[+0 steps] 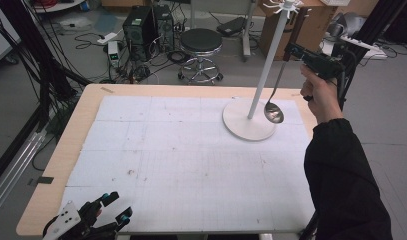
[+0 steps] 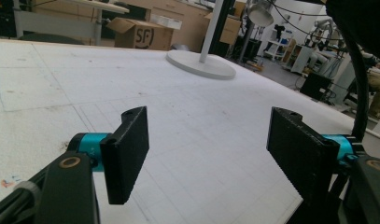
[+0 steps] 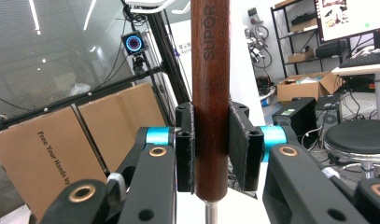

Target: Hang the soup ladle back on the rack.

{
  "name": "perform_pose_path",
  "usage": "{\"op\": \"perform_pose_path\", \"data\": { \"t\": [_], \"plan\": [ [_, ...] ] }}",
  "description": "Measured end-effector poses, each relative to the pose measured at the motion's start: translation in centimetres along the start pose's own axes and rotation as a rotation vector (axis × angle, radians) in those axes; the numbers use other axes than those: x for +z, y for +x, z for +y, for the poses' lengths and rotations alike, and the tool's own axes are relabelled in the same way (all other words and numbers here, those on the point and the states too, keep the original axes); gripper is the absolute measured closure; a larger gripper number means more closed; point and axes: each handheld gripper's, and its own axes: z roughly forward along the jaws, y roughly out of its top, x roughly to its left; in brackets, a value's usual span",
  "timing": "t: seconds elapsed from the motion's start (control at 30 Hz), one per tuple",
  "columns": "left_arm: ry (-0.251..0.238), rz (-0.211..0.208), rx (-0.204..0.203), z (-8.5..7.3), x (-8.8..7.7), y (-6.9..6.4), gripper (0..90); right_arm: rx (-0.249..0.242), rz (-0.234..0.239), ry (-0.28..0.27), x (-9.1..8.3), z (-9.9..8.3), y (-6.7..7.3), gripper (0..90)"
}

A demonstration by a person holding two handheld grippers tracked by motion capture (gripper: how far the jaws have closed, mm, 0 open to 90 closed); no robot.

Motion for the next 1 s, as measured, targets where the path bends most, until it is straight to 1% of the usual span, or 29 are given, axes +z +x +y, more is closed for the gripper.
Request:
{"op": "perform_pose_path", "data": {
  "t": [0.17,0.3,0.4,0.5,0.63,0.73,0.77,0.9,1.0],
  "plan": [
    [0.000,-0.001,0.001,0.0,0.0,0.0,30.2,0.007,0.001,-0.009,0.1,-0.1,-0.1,73.8],
    [0.000,0.000,-0.001,0.0,0.0,0.0,30.2,-0.003,-0.011,-0.005,0.2,-0.2,-0.1,72.9],
    [-0.001,-0.001,-0.003,0.0,0.0,0.0,30.2,0.013,-0.009,-0.009,0.4,-0.3,0.0,71.4],
    [0.000,-0.001,-0.003,0.0,0.0,0.0,30.2,0.030,-0.008,-0.013,0.5,-0.4,-0.2,68.4],
    [0.000,-0.003,0.001,0.0,0.0,0.0,31.0,0.028,-0.040,-0.007,0.5,-0.5,-0.3,64.0],
    [0.000,-0.002,0.000,0.0,0.0,-0.1,30.7,0.046,-0.056,-0.001,0.4,-0.5,-0.4,57.2],
    [-0.002,-0.002,-0.002,0.0,0.0,-0.1,30.7,0.054,-0.058,0.004,0.4,-0.6,-0.4,56.1],
    [-0.002,-0.010,0.003,0.1,0.0,-0.3,30.6,0.054,-0.056,0.010,0.0,-1.0,-0.1,52.8],
    [-0.001,-0.014,0.003,0.1,0.1,-0.4,30.6,0.065,-0.052,0.016,-0.6,-1.9,0.1,49.2]
  ]
}}
